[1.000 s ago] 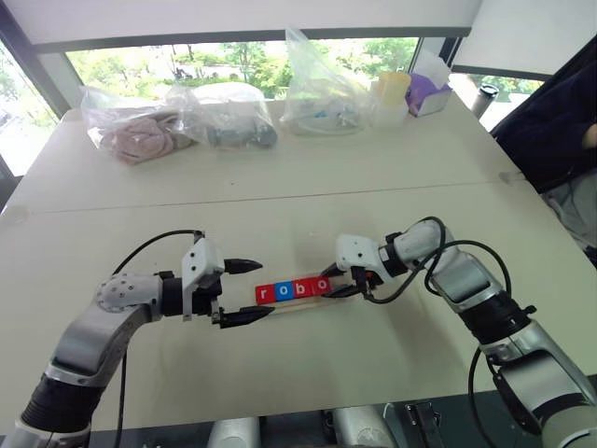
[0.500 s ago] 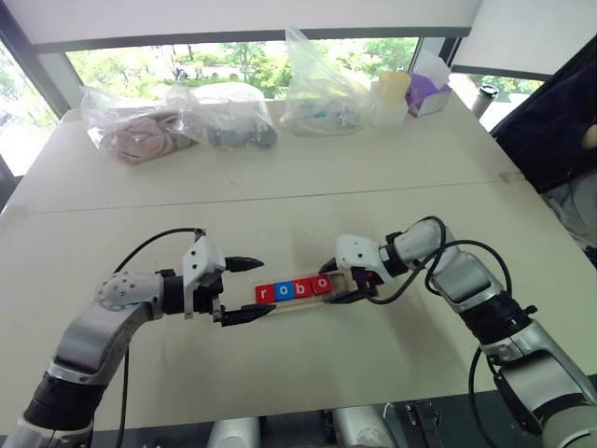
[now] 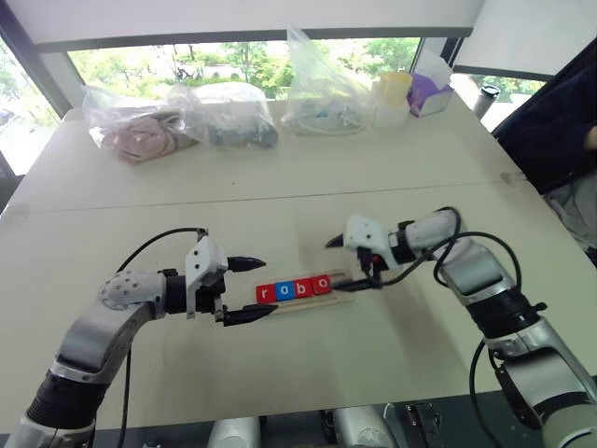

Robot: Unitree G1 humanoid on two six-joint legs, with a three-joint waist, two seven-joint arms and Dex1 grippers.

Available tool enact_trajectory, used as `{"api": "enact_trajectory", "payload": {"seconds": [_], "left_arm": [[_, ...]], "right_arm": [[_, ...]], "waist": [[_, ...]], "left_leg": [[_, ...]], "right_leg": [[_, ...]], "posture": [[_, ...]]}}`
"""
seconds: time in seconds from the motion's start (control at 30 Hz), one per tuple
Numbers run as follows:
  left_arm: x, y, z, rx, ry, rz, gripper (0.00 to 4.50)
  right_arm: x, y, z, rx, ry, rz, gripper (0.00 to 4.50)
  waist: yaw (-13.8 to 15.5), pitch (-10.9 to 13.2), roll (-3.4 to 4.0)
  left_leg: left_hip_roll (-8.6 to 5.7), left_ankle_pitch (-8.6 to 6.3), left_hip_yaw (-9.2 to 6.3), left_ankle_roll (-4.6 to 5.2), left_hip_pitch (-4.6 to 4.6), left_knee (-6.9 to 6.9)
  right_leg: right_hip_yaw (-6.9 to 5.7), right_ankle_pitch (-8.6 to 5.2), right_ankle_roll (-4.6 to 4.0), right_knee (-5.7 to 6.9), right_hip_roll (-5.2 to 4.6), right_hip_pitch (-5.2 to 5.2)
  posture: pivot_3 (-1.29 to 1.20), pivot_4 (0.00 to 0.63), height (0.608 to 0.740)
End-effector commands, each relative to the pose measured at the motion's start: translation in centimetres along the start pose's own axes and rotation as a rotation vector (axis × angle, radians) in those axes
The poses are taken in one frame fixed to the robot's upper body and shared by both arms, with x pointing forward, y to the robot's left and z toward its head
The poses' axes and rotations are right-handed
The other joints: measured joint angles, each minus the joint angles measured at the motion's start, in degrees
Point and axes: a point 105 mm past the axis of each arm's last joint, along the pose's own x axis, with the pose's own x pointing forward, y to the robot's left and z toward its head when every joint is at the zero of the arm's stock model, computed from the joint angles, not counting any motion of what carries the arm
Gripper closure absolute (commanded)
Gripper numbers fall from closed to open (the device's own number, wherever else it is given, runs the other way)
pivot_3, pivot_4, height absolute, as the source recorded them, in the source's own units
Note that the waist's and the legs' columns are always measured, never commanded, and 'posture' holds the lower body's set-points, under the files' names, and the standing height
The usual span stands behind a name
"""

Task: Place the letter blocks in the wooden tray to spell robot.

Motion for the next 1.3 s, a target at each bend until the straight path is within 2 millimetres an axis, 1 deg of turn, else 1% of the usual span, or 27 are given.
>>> {"api": "enact_trajectory", "payload": {"seconds": [0.03, 0.17, 0.3, 0.4, 0.63, 0.87, 0.9, 0.97, 1.0, 1.1, 1.13, 1.2, 1.3], "left_arm": [[0.1, -0.2, 0.7, 0.032, -0.023, -0.012, 0.00], [0.2, -0.5, 0.6, 0.027, -0.024, -0.037, 0.00], [0.4, -0.5, 0.6, 0.028, -0.026, -0.056, 0.00], [0.6, -0.2, 0.7, 0.031, -0.026, -0.064, 0.00], [0.7, 0.1, 0.9, 0.037, -0.028, -0.055, 0.00], [0.5, 0.2, 0.9, 0.038, -0.025, -0.040, 0.00], [0.5, 0.3, 0.9, 0.039, -0.025, -0.038, 0.00], [0.5, 0.3, 0.9, 0.040, -0.027, -0.034, 0.00], [0.5, 0.4, 0.9, 0.040, -0.027, -0.033, 0.00], [0.6, 0.5, 0.9, 0.042, -0.028, -0.030, 0.00], [0.6, 0.5, 1.0, 0.043, -0.028, -0.031, 0.00], [0.7, 0.5, 1.0, 0.044, -0.030, -0.032, 0.00], [0.8, 0.5, 1.0, 0.045, -0.035, -0.036, 0.00]], "right_arm": [[-4.2, -4.0, -0.7, 0.112, 0.000, -0.384, 0.03], [-6.4, -3.9, -3.1, 0.304, 0.046, -0.633, 0.03], [-6.8, -1.9, -5.4, 0.491, 0.117, -0.760, 0.03], [-6.9, -1.5, -6.5, 0.539, 0.163, -0.821, 0.03], [-6.6, -0.8, -8.6, 0.623, 0.222, -0.851, 0.03], [-6.1, -0.2, -9.2, 0.793, 0.176, -0.842, 0.03], [-6.1, -0.2, -9.2, 0.852, 0.154, -0.843, 0.27], [-6.0, 0.0, -9.0, 0.929, 0.123, -0.833, 0.91], [-6.0, 0.1, -8.9, 0.945, 0.119, -0.830, 1.36], [-5.7, 0.8, -8.3, 0.967, 0.119, -0.806, 2.97], [-5.5, 1.2, -7.9, 0.969, 0.118, -0.798, 3.36], [-5.3, 1.7, -7.3, 0.974, 0.118, -0.789, 3.36], [-4.7, 2.9, -5.9, 0.957, 0.121, -0.760, 3.36]], "waist": [[0.1, 0.0, -0.04], [0.0, 0.0, -0.05], [-0.4, 0.0, -0.02], [-0.3, 0.0, -0.01], [-0.2, 0.0, -0.01], [-0.2, 0.0, -0.02], [-0.2, 0.0, -0.02], [-0.3, 0.0, -0.02], [-0.2, 0.0, -0.02], [-0.2, -0.1, -0.02], [-0.3, -0.1, -0.02], [-0.4, -0.1, -0.02], [-0.4, -0.1, -0.01]], "left_leg": [[-0.01, 0.00, -0.01, -0.01, -0.01, 0.01], [-0.02, 0.00, -0.02, -0.01, -0.03, -0.04], [0.00, 0.00, 0.01, -0.01, 0.04, -0.07], [0.00, 0.02, 0.02, -0.03, 0.07, -0.06], [-0.03, 0.02, 0.03, -0.04, 0.03, -0.06], [-0.02, 0.02, 0.01, -0.04, 0.04, -0.06], [-0.02, 0.02, 0.01, -0.04, 0.03, -0.06], [-0.01, 0.02, 0.00, -0.04, 0.04, -0.07], [-0.01, 0.02, 0.00, -0.04, 0.04, -0.07], [-0.02, 0.02, -0.01, -0.04, 0.04, -0.08], [-0.01, 0.02, -0.01, -0.04, 0.04, -0.09], [0.00, 0.02, -0.02, -0.04, 0.05, -0.12], [0.01, 0.02, -0.04, -0.04, 0.05, -0.12]], "right_leg": [[0.00, 0.00, 0.00, 0.00, 0.00, 0.00], [0.02, 0.00, 0.00, -0.01, 0.00, -0.01], [0.05, 0.00, 0.00, 0.06, 0.06, -0.04], [0.06, 0.00, -0.01, 0.09, 0.10, -0.04], [0.07, -0.02, -0.02, 0.06, 0.08, -0.03], [0.07, -0.02, -0.01, 0.06, 0.09, -0.03], [0.07, -0.01, -0.01, 0.07, 0.09, -0.03], [0.06, -0.01, -0.01, 0.07, 0.10, -0.03], [0.06, -0.01, -0.01, 0.07, 0.10, -0.03], [0.06, -0.01, 0.00, 0.06, 0.10, -0.03], [0.06, -0.01, 0.00, 0.06, 0.10, -0.03], [0.06, -0.01, 0.00, 0.06, 0.10, -0.03], [0.05, -0.02, -0.01, 0.07, 0.12, -0.03]], "posture": [[0.00, 0.150, 0.740], [0.00, 0.150, 0.740], [0.00, 0.150, 0.740], [0.00, 0.150, 0.740], [0.00, 0.150, 0.740], [0.00, 0.150, 0.740], [0.00, 0.150, 0.740], [0.00, 0.150, 0.740], [0.00, 0.150, 0.740], [0.00, 0.150, 0.740], [0.00, 0.150, 0.740], [0.00, 0.150, 0.740], [0.00, 0.150, 0.740]]}}
